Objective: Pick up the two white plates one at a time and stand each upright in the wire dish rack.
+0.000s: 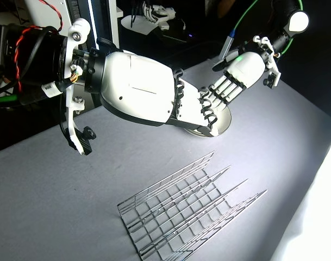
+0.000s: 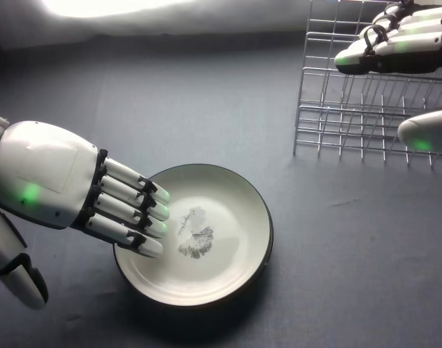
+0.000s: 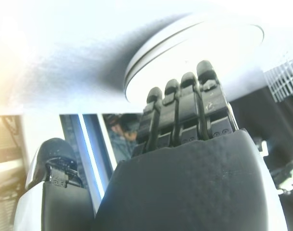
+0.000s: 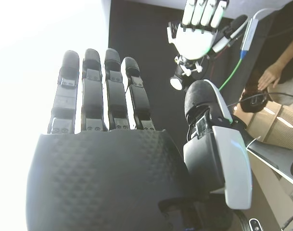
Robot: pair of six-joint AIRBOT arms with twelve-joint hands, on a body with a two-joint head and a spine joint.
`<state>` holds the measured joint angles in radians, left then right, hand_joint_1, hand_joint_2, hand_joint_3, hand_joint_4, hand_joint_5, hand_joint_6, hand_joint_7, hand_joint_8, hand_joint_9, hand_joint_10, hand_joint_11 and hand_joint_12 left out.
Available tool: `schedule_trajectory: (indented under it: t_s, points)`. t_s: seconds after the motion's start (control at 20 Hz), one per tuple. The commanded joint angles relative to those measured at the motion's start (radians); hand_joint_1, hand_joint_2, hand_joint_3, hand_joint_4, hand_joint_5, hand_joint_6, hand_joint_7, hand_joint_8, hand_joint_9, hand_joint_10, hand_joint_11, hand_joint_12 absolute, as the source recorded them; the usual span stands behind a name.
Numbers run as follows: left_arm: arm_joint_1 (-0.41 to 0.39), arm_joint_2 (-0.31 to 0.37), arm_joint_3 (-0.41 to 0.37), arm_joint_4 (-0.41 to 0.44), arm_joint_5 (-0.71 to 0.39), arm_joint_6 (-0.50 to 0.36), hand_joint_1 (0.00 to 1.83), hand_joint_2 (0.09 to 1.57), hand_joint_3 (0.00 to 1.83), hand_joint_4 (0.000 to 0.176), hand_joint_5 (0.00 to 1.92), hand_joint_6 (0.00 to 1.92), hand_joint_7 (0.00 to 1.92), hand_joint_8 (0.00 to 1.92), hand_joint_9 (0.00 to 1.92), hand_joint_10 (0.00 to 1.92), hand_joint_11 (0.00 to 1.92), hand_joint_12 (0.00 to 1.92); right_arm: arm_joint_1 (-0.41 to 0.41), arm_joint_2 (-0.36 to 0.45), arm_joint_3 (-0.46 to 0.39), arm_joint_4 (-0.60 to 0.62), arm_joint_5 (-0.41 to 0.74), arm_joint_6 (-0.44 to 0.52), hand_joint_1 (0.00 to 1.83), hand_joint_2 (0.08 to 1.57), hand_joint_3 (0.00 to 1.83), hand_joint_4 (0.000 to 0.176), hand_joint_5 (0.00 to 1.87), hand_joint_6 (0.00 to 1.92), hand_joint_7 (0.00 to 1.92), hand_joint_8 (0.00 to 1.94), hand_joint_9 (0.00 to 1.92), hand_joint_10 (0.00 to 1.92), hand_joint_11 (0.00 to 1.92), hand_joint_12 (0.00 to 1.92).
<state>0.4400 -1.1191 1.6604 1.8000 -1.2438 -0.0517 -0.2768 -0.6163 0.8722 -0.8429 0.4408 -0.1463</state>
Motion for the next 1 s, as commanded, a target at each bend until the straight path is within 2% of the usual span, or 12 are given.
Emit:
schedule_trajectory:
  t_s: [0.0,0.05,0.4,0.6,0.65,0.8,0.9,0.95]
  points:
    - [0.0,-0.003,0.009,-0.054,-0.037,-0.003,0.0,1.11,0.0,0.0,0.01,0.0,0.0,0.0,0.0,0.0,0.0,0.08,0.01,0.005,-0.002,0.039,0.089,0.001,0.03,1.35,0.0,0.0,0.27,0.01,0.29,0.01,0.25,0.01,0.0,0.54]
    - [0.005,-0.009,0.021,-0.051,-0.037,-0.004,0.0,1.1,0.0,0.0,0.01,0.0,0.0,0.0,0.0,0.0,0.0,0.01,0.01,0.005,-0.002,0.038,0.09,0.001,0.02,1.34,0.0,0.0,0.26,0.0,0.3,0.01,0.27,0.01,0.0,0.6]
    - [0.027,-0.043,0.098,-0.028,-0.048,-0.002,0.0,1.1,0.0,0.0,0.01,0.0,0.0,0.0,0.0,0.0,0.02,0.01,0.01,0.002,-0.002,0.038,0.096,0.0,0.01,1.35,0.0,0.0,0.24,0.0,0.28,0.0,0.25,0.0,0.0,0.6]
    - [0.04,-0.045,0.102,-0.008,-0.052,0.003,0.0,1.11,0.0,0.0,0.02,0.0,0.0,0.0,0.0,0.0,0.02,0.01,0.01,0.001,-0.002,0.038,0.098,0.0,0.0,1.35,0.0,0.0,0.25,0.0,0.28,0.0,0.25,0.0,0.0,0.62]
    - [0.042,-0.045,0.101,-0.005,-0.054,0.003,0.0,1.11,0.0,0.0,0.03,0.01,0.02,0.01,0.01,0.0,0.03,0.02,0.01,0.001,-0.002,0.038,0.098,0.0,0.04,1.34,0.0,0.0,0.29,0.01,0.31,0.01,0.28,0.01,0.0,0.68]
    - [0.046,-0.046,0.097,0.012,-0.056,0.003,0.0,1.1,0.0,0.0,0.04,0.01,0.02,0.01,0.01,0.0,0.03,0.02,0.01,0.001,-0.002,0.038,0.099,0.0,0.02,1.34,0.0,0.0,0.27,0.0,0.3,0.0,0.26,0.0,0.0,0.65]
    - [0.053,-0.047,0.094,0.022,-0.055,0.006,0.0,1.1,0.0,0.0,0.05,0.01,0.03,0.01,0.0,0.0,0.03,0.02,0.01,0.001,-0.002,0.038,0.104,0.0,0.07,1.33,0.0,0.0,0.3,0.01,0.33,0.01,0.3,0.01,0.0,0.73]
    - [0.055,-0.047,0.094,0.022,-0.053,0.007,0.0,1.1,0.0,0.0,0.06,0.01,0.04,0.01,0.01,0.0,0.04,0.02,0.009,0.001,-0.002,0.038,0.105,0.0,0.04,1.34,0.0,0.0,0.28,0.0,0.32,0.0,0.29,0.0,0.0,0.69]
